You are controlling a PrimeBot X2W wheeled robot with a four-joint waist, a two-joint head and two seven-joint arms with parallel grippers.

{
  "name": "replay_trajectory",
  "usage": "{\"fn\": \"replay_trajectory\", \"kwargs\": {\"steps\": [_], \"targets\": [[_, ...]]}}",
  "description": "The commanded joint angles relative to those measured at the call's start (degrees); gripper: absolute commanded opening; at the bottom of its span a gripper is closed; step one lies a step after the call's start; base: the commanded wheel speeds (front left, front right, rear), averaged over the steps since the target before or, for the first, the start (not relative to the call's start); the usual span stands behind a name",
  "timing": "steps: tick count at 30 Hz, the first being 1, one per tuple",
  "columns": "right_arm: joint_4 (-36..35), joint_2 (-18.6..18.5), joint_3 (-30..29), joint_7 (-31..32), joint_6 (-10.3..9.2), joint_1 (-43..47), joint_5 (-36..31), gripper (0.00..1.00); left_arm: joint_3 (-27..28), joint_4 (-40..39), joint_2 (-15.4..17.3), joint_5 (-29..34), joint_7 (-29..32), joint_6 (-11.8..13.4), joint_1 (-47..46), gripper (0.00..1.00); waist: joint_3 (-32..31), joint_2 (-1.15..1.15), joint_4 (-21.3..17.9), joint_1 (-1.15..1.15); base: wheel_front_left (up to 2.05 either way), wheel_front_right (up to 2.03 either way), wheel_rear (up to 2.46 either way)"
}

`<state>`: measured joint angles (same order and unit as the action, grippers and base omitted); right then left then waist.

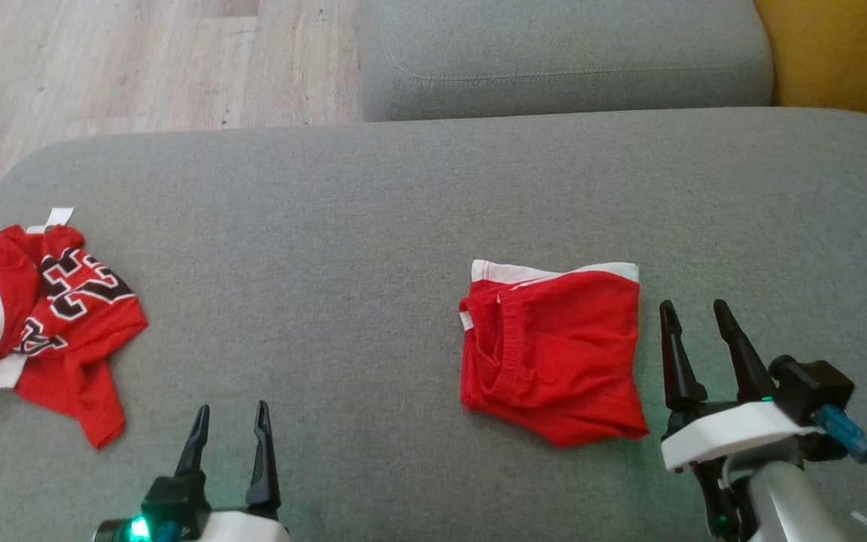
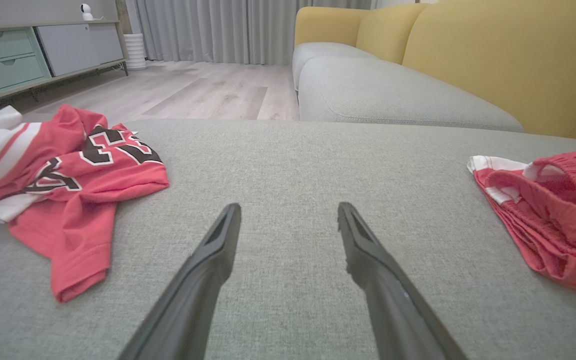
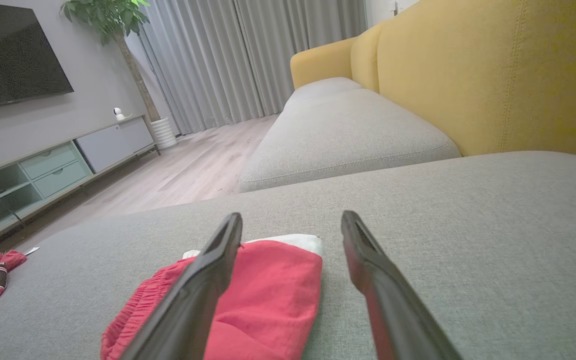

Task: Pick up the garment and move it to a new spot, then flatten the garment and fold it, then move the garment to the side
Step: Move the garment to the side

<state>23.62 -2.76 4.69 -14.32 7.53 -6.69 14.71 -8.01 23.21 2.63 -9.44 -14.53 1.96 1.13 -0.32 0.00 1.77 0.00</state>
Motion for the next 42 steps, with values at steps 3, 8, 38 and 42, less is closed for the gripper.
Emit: {"fn": "replay_trajectory", "kwargs": {"steps": [3, 8, 38, 42], "targets": [[-0.7, -0.1, 0.7, -0.7, -0.04, -2.2, 0.0, 1.0, 2.0, -2.5, 0.2, 0.9, -0.5, -0.1, -2.8, 1.0, 0.0, 0.0, 0.1, 0.0, 0.0, 0.0, 0.0], [1.1, -0.1, 1.3, -0.7, -0.04, -2.2, -0.1, 1.0, 1.8, -2.8, 0.2, 1.1, -0.5, -0.2, -2.7, 1.0, 0.2, 0.0, 0.3, 0.0, 0.0, 0.0, 0.0], [22.2, -0.1, 6.1, -0.7, -0.04, -14.4, 1.0, 0.0, -4.9, -3.2, 0.2, -1.1, -0.5, -1.5, -7.0, 1.0, 5.5, 0.0, -15.1, 0.0, 0.0, 0.0, 0.0], [21.6, -0.1, 6.6, -0.7, -0.04, -14.5, 0.5, 0.0, -7.9, -3.5, 0.2, -2.0, -0.5, -1.2, -8.5, 1.0, 6.2, 0.0, -20.6, 0.0, 0.0, 0.0, 0.0]]}}
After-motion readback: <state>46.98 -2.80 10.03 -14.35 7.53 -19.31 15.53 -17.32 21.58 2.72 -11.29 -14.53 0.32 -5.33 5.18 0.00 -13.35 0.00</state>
